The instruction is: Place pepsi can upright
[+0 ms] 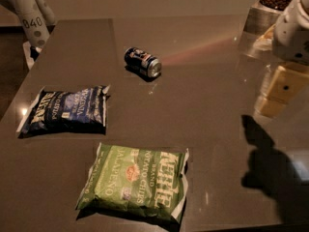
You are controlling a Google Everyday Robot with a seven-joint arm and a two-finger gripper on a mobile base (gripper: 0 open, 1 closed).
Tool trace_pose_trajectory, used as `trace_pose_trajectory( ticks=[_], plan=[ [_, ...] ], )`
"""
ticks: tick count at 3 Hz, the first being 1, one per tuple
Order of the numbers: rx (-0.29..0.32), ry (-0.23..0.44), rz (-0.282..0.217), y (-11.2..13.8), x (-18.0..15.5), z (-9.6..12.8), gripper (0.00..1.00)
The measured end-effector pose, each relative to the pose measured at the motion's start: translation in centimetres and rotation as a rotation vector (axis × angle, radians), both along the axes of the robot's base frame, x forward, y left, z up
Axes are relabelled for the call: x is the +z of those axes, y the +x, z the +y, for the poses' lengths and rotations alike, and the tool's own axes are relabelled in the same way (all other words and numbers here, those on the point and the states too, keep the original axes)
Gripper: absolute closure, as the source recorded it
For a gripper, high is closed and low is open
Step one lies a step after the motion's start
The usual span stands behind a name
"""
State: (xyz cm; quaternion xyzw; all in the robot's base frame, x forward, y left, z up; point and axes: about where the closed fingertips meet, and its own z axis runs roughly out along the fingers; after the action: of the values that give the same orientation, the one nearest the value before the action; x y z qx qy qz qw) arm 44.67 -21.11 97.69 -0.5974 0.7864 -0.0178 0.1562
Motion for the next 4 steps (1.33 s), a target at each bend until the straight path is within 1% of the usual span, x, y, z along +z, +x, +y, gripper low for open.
trace_pose_trajectory(
  ticks=[1, 2, 3, 4],
  plan=[
    [-0.011, 0.054, 0.034, 1.8, -0.4, 1.5, 0.0],
    [-0.032, 0.11, 0.057, 5.5, -1.4, 5.1, 0.0],
    [-0.082, 0.153, 0.069, 9.3, -1.7, 9.6, 0.0],
    [-0.144, 0.162, 0.08, 13.3, -2.2, 13.5, 0.0]
  ],
)
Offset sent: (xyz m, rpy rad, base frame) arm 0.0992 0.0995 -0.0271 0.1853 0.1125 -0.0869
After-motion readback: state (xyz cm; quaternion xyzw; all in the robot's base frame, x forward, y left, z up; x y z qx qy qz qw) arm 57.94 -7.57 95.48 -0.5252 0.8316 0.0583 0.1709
